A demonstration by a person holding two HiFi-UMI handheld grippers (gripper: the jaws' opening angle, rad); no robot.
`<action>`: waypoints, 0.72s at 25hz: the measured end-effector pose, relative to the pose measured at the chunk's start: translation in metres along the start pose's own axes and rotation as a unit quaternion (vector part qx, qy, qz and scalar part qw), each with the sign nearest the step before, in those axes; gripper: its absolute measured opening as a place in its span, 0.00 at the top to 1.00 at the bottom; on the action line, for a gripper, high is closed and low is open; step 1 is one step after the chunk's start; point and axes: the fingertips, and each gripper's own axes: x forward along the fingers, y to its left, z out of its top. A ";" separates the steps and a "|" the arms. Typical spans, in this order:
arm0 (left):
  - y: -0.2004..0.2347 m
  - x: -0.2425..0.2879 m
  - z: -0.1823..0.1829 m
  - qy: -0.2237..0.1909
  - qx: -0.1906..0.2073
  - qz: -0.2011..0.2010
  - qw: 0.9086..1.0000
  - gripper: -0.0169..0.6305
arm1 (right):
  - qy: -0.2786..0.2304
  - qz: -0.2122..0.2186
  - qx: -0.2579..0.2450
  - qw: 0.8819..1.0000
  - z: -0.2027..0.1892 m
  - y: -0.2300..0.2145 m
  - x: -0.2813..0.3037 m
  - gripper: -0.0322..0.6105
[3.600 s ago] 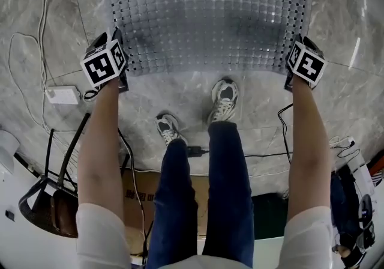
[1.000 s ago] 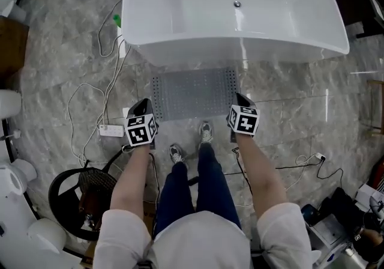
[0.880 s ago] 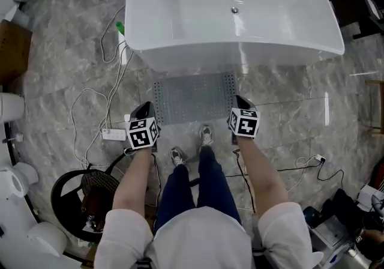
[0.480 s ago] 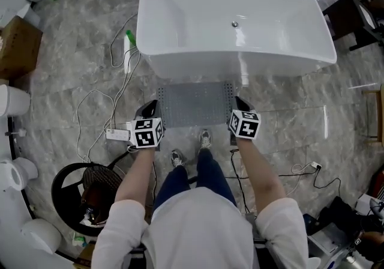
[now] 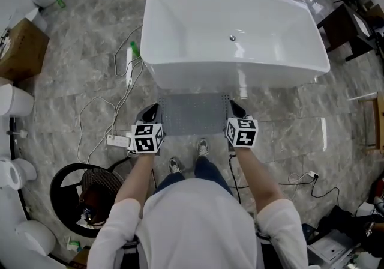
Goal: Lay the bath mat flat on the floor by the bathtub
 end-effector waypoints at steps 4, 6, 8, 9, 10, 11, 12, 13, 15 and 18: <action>-0.006 -0.013 0.025 -0.035 0.014 0.001 0.999 0.91 | -0.015 0.002 0.015 1.000 0.009 0.001 -0.012 0.90; -0.008 -0.021 0.039 -0.053 0.012 0.001 0.999 0.91 | -0.025 0.002 0.031 0.999 0.014 0.001 -0.020 0.90; -0.012 -0.031 0.051 -0.071 0.014 0.001 0.997 0.91 | -0.036 0.006 0.048 0.998 0.020 0.001 -0.033 0.90; -0.014 -0.035 0.058 -0.079 0.016 0.001 0.997 0.91 | -0.043 0.007 0.053 0.998 0.024 0.001 -0.039 0.90; -0.016 -0.039 0.064 -0.086 0.018 -0.001 0.996 0.91 | -0.050 0.008 0.055 0.997 0.029 0.001 -0.045 0.90; -0.017 -0.042 0.070 -0.093 0.020 -0.003 0.995 0.91 | -0.057 0.009 0.053 0.997 0.035 0.002 -0.049 0.90; -0.019 -0.045 0.075 -0.100 0.022 -0.005 0.995 0.91 | -0.064 0.011 0.051 0.997 0.040 0.003 -0.053 0.90; -0.021 -0.048 0.080 -0.107 0.022 -0.008 0.994 0.91 | -0.070 0.014 0.048 0.996 0.046 0.004 -0.057 0.90; -0.026 -0.057 0.089 -0.121 0.017 -0.015 0.992 0.91 | -0.082 0.019 0.042 0.996 0.056 0.008 -0.068 0.90; -0.034 -0.072 0.099 -0.141 0.015 -0.024 0.990 0.91 | -0.103 0.029 0.037 0.994 0.068 0.014 -0.085 0.90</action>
